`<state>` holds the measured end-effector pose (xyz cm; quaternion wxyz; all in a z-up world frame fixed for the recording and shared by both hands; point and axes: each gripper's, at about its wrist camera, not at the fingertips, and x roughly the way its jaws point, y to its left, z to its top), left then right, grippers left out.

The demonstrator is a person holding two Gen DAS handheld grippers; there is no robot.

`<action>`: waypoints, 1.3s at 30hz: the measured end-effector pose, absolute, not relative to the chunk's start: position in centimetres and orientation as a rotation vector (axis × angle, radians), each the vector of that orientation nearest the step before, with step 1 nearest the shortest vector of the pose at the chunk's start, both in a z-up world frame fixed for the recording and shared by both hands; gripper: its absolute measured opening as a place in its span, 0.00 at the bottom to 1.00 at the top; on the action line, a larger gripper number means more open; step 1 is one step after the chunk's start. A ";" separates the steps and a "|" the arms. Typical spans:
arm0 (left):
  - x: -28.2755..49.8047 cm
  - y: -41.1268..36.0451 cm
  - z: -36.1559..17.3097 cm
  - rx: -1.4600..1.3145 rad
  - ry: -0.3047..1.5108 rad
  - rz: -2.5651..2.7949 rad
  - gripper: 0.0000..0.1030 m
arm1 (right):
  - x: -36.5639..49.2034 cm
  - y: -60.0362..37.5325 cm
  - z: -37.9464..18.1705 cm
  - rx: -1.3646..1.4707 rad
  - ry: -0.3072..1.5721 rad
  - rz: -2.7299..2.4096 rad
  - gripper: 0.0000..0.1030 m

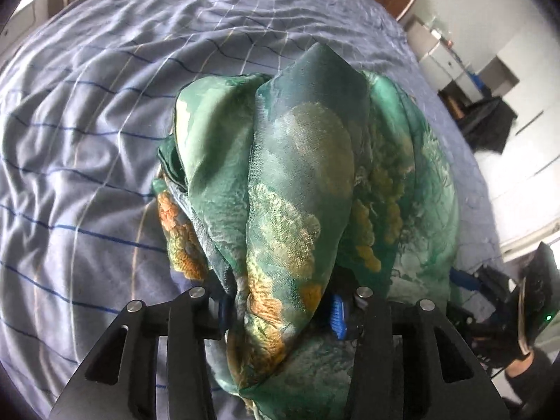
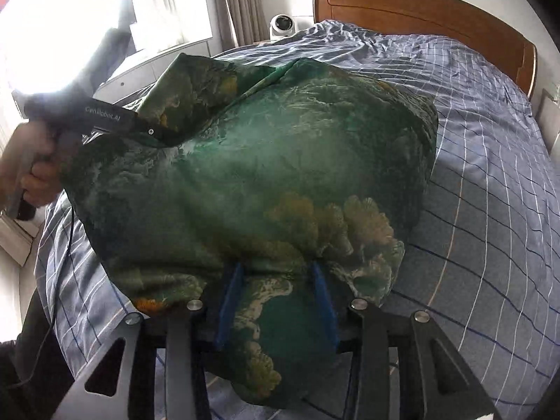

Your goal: Fold large clothes

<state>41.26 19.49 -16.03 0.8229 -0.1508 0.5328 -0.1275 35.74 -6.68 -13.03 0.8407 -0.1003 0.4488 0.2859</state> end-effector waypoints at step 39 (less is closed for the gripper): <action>39.9 22.3 -16.0 -0.363 1.145 -0.225 0.63 | 31.6 -8.1 -8.5 -0.124 1.026 0.623 0.43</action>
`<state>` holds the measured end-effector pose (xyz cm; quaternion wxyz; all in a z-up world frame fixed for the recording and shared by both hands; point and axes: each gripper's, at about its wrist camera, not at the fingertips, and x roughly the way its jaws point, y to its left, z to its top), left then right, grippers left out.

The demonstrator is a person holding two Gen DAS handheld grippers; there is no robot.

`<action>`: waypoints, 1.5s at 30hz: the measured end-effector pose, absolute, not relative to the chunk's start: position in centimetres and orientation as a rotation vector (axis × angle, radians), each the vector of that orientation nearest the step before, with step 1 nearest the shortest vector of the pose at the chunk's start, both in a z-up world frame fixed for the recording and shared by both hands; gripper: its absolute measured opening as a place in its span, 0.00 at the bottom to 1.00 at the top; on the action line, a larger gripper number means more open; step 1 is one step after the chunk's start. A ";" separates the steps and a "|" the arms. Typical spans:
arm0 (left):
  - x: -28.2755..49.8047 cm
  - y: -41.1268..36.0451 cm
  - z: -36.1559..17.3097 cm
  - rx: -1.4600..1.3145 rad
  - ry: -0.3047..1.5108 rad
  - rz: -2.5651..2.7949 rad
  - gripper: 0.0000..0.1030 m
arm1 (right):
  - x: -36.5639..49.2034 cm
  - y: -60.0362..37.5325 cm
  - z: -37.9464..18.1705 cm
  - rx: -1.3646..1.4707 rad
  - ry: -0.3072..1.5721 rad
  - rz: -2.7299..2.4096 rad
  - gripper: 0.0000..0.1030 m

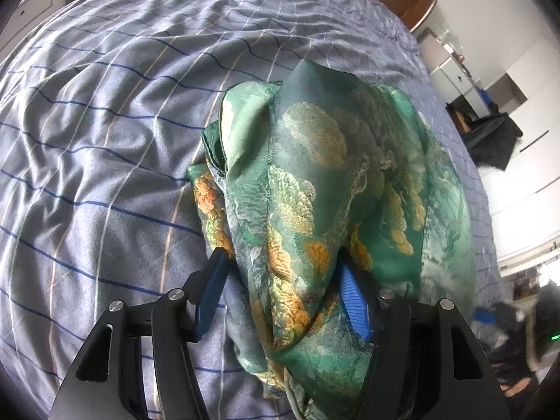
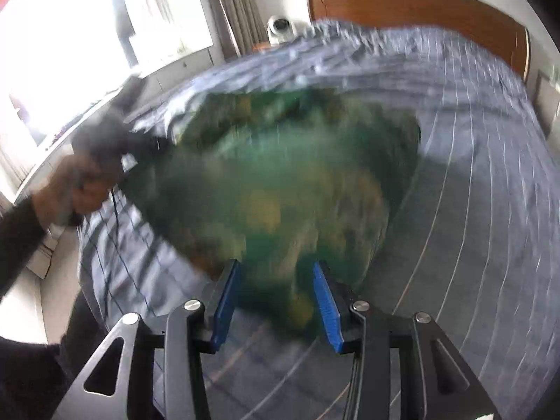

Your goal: Fold large clothes

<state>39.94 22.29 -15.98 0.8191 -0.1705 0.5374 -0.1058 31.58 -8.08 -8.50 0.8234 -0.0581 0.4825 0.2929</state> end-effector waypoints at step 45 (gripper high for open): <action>23.8 22.9 -6.8 -0.130 0.813 0.337 0.98 | 25.4 -16.0 -1.9 -0.102 0.674 0.443 0.79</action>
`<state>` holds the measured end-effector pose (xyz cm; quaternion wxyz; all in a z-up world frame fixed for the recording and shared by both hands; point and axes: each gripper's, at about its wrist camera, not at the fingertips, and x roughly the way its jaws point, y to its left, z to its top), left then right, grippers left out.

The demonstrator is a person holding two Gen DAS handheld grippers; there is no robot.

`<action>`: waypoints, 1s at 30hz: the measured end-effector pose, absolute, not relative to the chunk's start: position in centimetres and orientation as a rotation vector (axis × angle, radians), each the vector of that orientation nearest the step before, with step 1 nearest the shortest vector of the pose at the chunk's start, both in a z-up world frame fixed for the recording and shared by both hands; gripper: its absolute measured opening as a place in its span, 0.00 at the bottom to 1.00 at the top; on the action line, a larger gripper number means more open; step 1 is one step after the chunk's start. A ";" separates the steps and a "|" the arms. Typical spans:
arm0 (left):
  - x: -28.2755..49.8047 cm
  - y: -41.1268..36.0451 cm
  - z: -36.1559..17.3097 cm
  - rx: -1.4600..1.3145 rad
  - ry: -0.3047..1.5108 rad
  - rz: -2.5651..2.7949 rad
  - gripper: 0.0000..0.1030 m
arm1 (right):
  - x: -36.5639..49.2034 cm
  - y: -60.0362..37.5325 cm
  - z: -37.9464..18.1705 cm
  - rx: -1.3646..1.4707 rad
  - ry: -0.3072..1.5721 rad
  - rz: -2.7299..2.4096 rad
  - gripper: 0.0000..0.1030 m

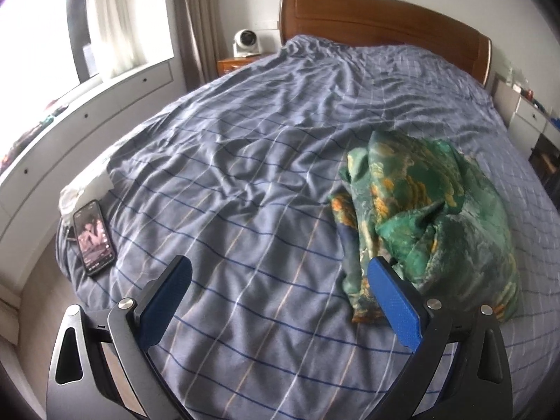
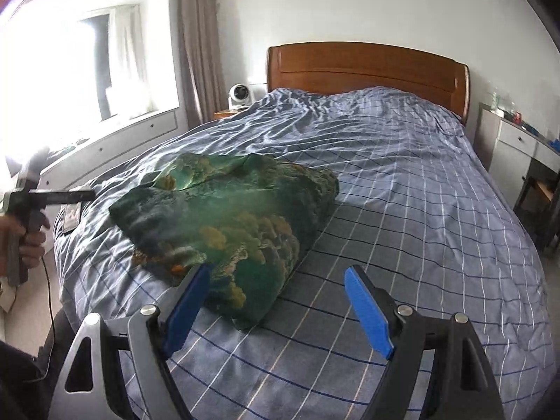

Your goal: Fold large clothes

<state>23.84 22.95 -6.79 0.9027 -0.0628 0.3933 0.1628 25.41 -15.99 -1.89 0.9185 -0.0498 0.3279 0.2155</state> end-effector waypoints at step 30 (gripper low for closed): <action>35.2 26.1 -9.1 -0.564 0.995 -0.250 0.98 | 26.3 -14.6 -4.5 -0.061 0.849 0.534 0.85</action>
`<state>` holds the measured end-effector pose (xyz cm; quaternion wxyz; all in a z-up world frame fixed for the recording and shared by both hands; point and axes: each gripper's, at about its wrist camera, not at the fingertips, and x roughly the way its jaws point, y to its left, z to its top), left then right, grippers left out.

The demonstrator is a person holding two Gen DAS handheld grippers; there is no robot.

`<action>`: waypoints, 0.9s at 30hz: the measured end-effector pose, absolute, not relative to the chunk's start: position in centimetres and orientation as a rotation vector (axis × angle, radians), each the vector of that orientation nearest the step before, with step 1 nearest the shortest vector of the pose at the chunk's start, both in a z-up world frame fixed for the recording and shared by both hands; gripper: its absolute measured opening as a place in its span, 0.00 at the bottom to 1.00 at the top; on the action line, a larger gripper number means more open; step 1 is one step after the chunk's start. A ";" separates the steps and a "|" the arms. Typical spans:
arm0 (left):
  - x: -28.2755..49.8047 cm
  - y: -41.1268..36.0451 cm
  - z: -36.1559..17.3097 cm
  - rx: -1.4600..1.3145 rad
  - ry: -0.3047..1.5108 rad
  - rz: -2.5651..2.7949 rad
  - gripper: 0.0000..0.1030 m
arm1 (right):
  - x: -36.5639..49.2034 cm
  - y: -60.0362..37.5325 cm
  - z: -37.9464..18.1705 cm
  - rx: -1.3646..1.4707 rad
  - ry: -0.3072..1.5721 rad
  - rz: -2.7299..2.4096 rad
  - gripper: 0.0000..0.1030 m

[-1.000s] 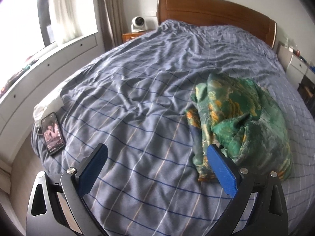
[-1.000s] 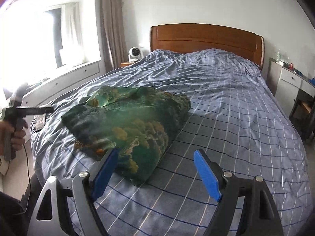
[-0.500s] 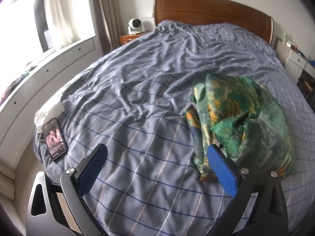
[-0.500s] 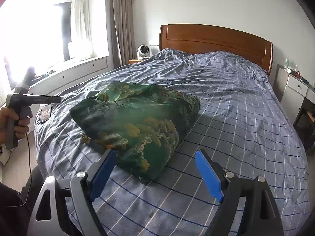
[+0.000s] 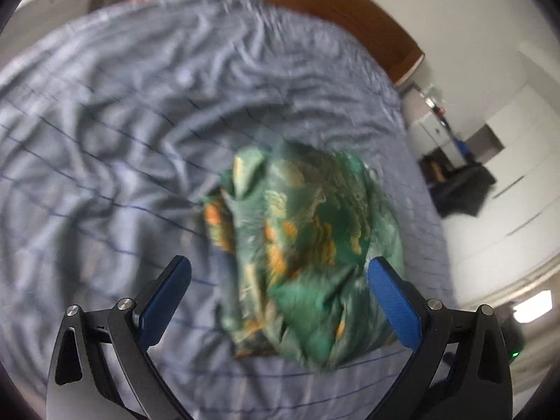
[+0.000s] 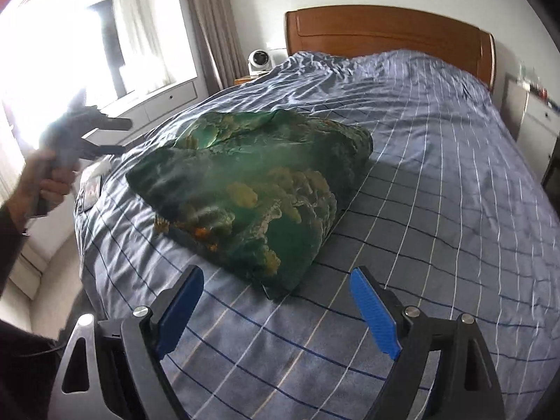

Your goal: Fold large clothes

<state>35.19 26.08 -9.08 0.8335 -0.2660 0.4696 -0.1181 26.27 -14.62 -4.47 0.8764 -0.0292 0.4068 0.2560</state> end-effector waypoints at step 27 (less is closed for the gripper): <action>42.4 25.4 -23.1 -0.829 1.184 -0.478 1.00 | 44.7 -15.2 -18.5 0.738 1.163 0.772 0.90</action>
